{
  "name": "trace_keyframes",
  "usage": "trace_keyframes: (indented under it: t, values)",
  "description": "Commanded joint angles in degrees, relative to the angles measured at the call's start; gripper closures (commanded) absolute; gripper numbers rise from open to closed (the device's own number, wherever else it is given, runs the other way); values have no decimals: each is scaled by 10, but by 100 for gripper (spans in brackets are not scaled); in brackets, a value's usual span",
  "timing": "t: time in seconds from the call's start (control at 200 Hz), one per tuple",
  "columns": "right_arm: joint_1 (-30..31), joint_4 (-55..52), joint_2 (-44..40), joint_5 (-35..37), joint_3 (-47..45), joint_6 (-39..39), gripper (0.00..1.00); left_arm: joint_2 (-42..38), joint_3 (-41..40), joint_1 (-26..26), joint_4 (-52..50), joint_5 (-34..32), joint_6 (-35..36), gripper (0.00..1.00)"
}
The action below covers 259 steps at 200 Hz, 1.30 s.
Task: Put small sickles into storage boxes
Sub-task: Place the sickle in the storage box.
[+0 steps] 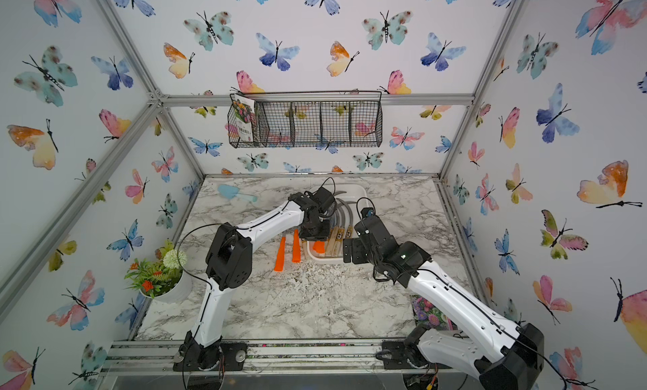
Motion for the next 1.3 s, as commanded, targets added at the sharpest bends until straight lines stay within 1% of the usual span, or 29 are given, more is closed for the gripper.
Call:
trace_keyframes:
  t: [0.0, 0.085, 0.165, 0.37, 0.471, 0.636, 0.871, 1.021, 1.056, 1.076, 1.291]
  values:
    - [-6, -15, 2, -17, -1, -14, 1, 25, 18, -3, -4, 2, 12, 89]
    - [-10, -12, 4, -22, -2, -17, 2, 37, 25, -2, -4, 3, 14, 87]
    - [-11, -10, 6, -26, -4, -19, 2, 45, 32, -3, -3, 8, 16, 82]
    - [-15, -2, 11, -34, -10, -21, 2, 52, 45, -2, -5, 10, 22, 66]
    - [-16, 2, 14, -36, -10, -21, 2, 51, 52, -3, -7, 12, 23, 54]
    - [-16, 4, 15, -40, -8, -19, 2, 37, 57, -2, -8, 13, 25, 45]
    - [-16, 4, 18, -45, 0, -20, 2, 0, 49, -1, -3, 11, 29, 19]
    - [-16, 11, 25, -59, 9, -24, 2, -38, 14, 7, 12, 16, 26, 7]
    - [-16, 11, 28, -63, 12, -24, 2, -51, 1, 7, 18, 15, 25, 0]
    - [-16, 11, 29, -64, 14, -24, 2, -58, -7, 8, 22, 15, 25, 2]
    - [-15, 24, 48, -90, 27, -15, 2, -129, -78, 20, 49, 11, 22, 2]
